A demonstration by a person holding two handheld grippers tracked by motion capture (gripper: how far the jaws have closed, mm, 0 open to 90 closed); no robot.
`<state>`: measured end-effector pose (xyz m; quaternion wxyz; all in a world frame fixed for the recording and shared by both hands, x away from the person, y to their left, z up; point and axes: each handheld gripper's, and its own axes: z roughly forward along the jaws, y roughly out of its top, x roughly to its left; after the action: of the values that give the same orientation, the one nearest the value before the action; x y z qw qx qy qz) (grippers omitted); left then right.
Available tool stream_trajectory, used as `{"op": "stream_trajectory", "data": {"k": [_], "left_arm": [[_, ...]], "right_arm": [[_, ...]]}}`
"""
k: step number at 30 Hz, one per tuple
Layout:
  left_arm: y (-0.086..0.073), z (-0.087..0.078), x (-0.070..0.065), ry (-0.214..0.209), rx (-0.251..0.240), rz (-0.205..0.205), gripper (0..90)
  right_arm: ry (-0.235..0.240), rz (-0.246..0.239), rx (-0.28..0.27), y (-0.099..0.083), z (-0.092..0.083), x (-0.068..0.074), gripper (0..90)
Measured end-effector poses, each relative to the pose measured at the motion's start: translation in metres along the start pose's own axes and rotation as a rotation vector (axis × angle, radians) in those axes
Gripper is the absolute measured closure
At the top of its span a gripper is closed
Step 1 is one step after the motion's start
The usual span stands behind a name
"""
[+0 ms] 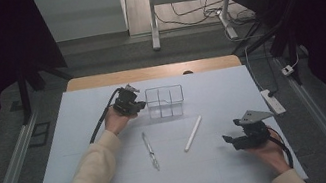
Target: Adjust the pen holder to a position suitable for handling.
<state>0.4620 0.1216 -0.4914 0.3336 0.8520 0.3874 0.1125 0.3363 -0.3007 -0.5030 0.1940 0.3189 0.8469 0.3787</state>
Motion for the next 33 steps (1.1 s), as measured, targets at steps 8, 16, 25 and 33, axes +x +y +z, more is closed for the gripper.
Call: {"op": "stream_trajectory", "data": {"k": [8,16,25,33], "left_arm": [[-0.017,-0.036,-0.002,-0.041,-0.058,0.025,69.4],[-0.036,-0.058,-0.01,-0.045,-0.051,0.071,47.9],[-0.061,-0.083,-0.02,-0.027,-0.067,0.092,40.8],[-0.098,-0.11,-0.031,-0.003,-0.107,0.071,37.0]], "right_arm": [[-0.002,-0.002,0.001,0.0,-0.001,0.0,22.6],[-0.002,-0.001,0.001,0.0,-0.001,0.001,22.6],[0.001,0.003,-0.001,0.0,0.0,0.002,22.6],[0.005,-0.003,-0.014,0.002,-0.001,0.004,22.6]]}}
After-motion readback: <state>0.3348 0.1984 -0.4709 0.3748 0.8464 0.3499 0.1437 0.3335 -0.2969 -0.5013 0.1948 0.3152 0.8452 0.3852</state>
